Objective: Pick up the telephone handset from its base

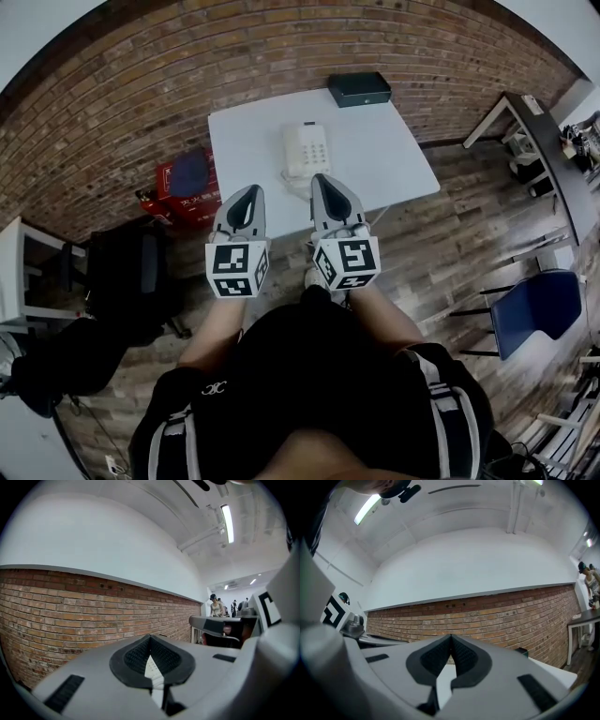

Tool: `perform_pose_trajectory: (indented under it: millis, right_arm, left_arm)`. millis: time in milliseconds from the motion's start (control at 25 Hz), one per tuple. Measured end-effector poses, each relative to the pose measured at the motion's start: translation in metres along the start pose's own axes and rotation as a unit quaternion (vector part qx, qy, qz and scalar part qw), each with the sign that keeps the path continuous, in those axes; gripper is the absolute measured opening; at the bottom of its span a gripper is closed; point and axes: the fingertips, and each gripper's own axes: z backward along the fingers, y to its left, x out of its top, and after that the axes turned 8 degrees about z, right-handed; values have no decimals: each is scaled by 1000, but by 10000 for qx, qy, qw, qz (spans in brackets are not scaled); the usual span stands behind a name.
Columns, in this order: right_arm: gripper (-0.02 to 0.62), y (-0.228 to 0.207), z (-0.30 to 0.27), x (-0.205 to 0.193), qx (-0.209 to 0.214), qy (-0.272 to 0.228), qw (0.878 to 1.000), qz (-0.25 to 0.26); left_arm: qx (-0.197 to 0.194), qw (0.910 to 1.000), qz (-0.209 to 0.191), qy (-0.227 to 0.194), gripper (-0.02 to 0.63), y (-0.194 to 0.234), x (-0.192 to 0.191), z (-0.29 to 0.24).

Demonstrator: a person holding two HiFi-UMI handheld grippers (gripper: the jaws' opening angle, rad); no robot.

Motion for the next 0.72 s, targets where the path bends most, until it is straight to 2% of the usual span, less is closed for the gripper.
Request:
perform_pose_trajectory:
  millis: [720]
  right_arm:
    - [-3,-91,-118,-37,630,304,9972,-256]
  left_arm:
    - [431,9987,125,248,2,7,11,-148]
